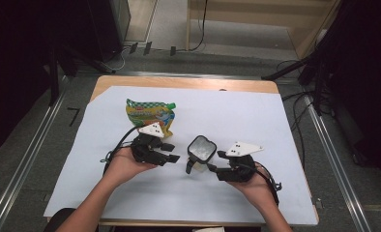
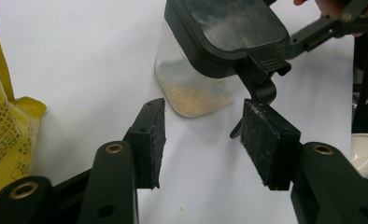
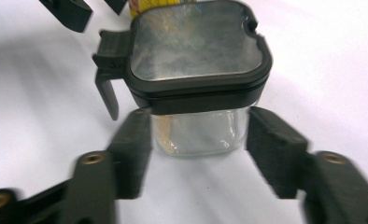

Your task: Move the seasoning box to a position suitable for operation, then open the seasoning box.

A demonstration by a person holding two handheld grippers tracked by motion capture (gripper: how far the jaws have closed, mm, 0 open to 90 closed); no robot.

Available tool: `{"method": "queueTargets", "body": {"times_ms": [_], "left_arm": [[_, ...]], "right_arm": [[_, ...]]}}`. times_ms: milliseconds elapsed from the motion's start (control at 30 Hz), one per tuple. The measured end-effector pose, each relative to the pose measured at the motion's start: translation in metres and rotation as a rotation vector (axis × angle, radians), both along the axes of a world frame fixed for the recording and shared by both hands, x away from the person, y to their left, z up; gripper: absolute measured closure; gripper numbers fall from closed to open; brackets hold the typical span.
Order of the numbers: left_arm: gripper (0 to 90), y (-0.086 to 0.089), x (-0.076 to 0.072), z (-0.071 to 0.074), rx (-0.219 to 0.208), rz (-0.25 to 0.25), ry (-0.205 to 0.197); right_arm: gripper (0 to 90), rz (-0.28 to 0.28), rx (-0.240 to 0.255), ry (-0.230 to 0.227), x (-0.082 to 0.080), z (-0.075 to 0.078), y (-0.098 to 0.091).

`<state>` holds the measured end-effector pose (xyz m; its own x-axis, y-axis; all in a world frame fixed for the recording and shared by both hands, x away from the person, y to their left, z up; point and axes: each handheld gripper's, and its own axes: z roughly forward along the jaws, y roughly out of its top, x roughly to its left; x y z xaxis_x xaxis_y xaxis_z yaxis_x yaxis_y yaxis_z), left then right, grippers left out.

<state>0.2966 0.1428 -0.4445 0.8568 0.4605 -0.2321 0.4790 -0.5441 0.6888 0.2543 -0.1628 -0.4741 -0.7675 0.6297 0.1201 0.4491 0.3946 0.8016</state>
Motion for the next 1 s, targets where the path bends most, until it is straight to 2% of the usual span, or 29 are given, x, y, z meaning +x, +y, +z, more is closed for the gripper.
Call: {"method": "queueTargets", "body": {"times_ms": [33,67,100,133,167,233,300,367,433,500,533,633,833,1000], "left_arm": [[55.7,0.0,0.0,0.0,0.0,0.0,0.006],[58.4,-0.001,0.001,0.0,-0.001,-0.004,0.013],[62.5,-0.001,0.001,0.0,-0.001,-0.004,0.013],[64.3,-0.002,0.001,-0.001,-0.002,-0.009,0.022],[66.6,-0.003,0.0,-0.001,0.0,-0.006,0.019],[70.4,-0.004,0.0,0.0,0.001,-0.007,0.017],[77.5,-0.009,-0.002,0.001,-0.015,-0.022,0.011],[86.8,-0.013,-0.004,0.001,-0.017,-0.043,0.023],[90.0,-0.018,-0.006,-0.001,-0.004,-0.071,0.034],[90.0,-0.02,-0.007,-0.002,0.004,-0.071,0.034],[90.0,-0.023,-0.008,-0.005,0.008,-0.076,0.031],[90.0,-0.025,-0.009,-0.007,0.013,-0.074,0.024],[90.0,-0.027,-0.012,-0.012,0.02,-0.066,0.013],[90.0,-0.03,-0.014,-0.016,0.016,-0.062,0.014]], "right_arm": [[50.7,0.009,0.011,0.025,0.003,0.002,-0.003],[52.1,0.013,0.021,0.045,0.005,0.002,-0.004],[52.1,0.013,0.021,0.045,0.005,0.002,-0.004],[55.2,0.009,0.044,0.069,0.006,0.002,-0.007],[58.3,0.012,0.047,0.076,0.006,0.003,-0.009],[64.4,0.008,0.049,0.071,0.005,0.005,-0.01],[71.9,0.0,0.049,0.065,0.004,0.007,-0.012],[81.8,-0.014,0.037,0.045,0.001,0.008,-0.014],[90.0,-0.029,0.045,0.032,0.0,0.008,-0.015],[90.0,-0.038,0.061,0.033,0.0,0.007,-0.016],[90.0,-0.047,0.089,0.047,0.001,0.006,-0.016],[90.0,-0.056,0.097,0.057,0.003,0.006,-0.012],[90.0,-0.044,0.071,0.06,0.006,0.007,-0.007],[90.0,-0.041,0.072,0.064,0.009,0.007,-0.008]]}}
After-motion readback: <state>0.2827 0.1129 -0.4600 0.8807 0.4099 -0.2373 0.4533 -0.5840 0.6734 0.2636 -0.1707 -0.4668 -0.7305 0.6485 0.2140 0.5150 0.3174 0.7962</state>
